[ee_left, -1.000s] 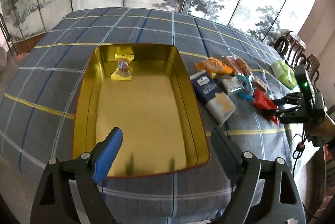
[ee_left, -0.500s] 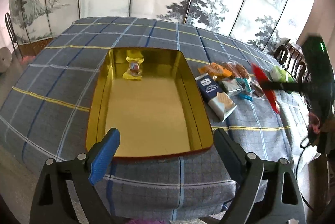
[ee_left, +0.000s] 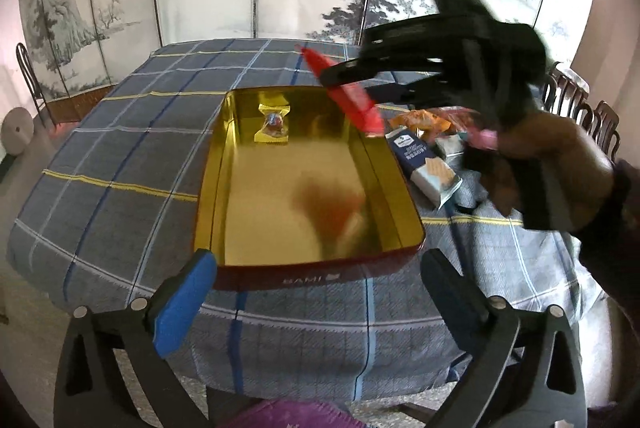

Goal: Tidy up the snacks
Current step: 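Carry the red packet over the gold tray and open the right gripper, then reach the left gripper to the blue soda cracker pack and grasp it, then lift the cracker pack with the left gripper while the right gripper grasps the small brown cake pack, then lower the cracker pack into the tray and open the left gripper while the right gripper holds the cake pack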

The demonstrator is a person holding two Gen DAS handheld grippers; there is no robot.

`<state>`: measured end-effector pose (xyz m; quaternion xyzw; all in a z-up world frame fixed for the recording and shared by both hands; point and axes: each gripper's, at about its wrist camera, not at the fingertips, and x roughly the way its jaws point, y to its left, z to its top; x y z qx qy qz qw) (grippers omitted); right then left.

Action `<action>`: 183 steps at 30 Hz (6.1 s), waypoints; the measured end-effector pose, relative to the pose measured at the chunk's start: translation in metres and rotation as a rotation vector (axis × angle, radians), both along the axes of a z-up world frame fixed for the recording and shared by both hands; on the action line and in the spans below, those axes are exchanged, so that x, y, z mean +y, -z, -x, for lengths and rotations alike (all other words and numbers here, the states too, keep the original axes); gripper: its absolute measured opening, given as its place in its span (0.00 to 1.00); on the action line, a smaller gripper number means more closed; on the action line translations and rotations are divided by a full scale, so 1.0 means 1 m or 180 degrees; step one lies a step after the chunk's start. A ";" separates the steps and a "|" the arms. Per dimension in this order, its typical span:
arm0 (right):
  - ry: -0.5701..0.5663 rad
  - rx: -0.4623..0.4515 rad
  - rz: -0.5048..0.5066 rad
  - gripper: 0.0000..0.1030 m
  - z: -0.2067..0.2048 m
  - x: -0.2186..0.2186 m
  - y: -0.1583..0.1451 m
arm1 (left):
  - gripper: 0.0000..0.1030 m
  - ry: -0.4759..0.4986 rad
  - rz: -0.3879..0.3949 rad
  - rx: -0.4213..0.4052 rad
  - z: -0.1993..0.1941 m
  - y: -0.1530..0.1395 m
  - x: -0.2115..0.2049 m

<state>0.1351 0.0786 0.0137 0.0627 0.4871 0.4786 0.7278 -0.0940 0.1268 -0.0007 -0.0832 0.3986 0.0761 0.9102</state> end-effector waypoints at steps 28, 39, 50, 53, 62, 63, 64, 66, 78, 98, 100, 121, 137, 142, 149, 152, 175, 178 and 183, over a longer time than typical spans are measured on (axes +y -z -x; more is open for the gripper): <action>0.0319 -0.0073 0.0274 0.49 -0.025 0.040 0.030 | 0.99 -0.0003 0.0707 0.0006 0.023 0.020 0.018; 0.1320 -0.0931 0.0664 0.62 0.036 -0.196 0.030 | 0.98 0.0765 0.0968 0.0112 -0.006 0.005 -0.019; 0.2477 -0.0716 0.0933 0.62 0.019 -0.363 0.074 | 0.98 0.0881 0.1501 0.0870 -0.127 0.002 -0.089; 0.2399 -0.0723 0.0837 0.62 0.018 -0.359 0.079 | 0.98 0.0729 0.1411 0.1080 -0.156 0.014 -0.095; 0.2252 -0.0755 0.0471 0.63 0.030 -0.363 0.077 | 0.98 0.0309 0.1308 0.1448 -0.217 0.043 -0.087; 0.2256 -0.0748 0.0429 0.63 0.032 -0.365 0.077 | 0.98 0.0266 0.1286 0.1474 -0.221 0.047 -0.086; 0.2258 -0.0742 0.0387 0.63 0.033 -0.367 0.076 | 0.98 0.0222 0.1274 0.1506 -0.224 0.050 -0.085; 0.2239 -0.0735 0.0331 0.65 0.034 -0.367 0.077 | 0.98 0.0132 0.1142 0.1505 -0.229 0.052 -0.084; 0.2278 -0.0650 0.0186 0.68 0.032 -0.374 0.079 | 0.70 0.0181 0.0733 0.1652 -0.233 0.052 -0.120; 0.2314 -0.0640 0.0098 0.73 0.033 -0.381 0.077 | 0.79 -0.0151 0.0643 0.1721 -0.239 0.068 -0.114; 0.2319 -0.0634 0.0096 0.74 0.033 -0.382 0.077 | 0.78 -0.0157 0.0678 0.1601 -0.240 0.065 -0.113; 0.2363 -0.0545 0.0117 0.74 0.029 -0.384 0.081 | 0.50 0.0415 0.0261 0.1497 -0.159 0.061 -0.128; 0.2356 -0.0476 0.0157 0.75 0.027 -0.383 0.083 | 0.44 0.0510 0.0040 0.1192 -0.152 0.055 -0.145; 0.2159 -0.0552 0.0118 0.75 0.029 -0.376 0.079 | 0.44 0.0722 0.0148 0.0898 -0.116 0.028 -0.154; 0.1476 -0.0952 0.0390 0.75 0.018 -0.318 0.062 | 0.45 0.0738 0.0413 0.0839 -0.109 0.010 -0.144; 0.1232 -0.1048 0.0530 0.75 -0.003 -0.295 0.058 | 0.45 0.0743 0.0456 0.0809 -0.108 0.009 -0.142; 0.1614 -0.1074 0.0888 0.28 -0.026 -0.295 0.063 | 0.45 0.0764 0.0510 0.0628 -0.096 -0.008 -0.130; 0.1917 -0.0974 0.0952 0.28 -0.021 -0.317 0.070 | 0.45 0.0722 0.0539 0.0580 -0.091 -0.012 -0.119; 0.2129 -0.0998 0.1102 0.28 -0.015 -0.328 0.074 | 0.45 0.0524 0.0605 0.0499 -0.081 -0.021 -0.087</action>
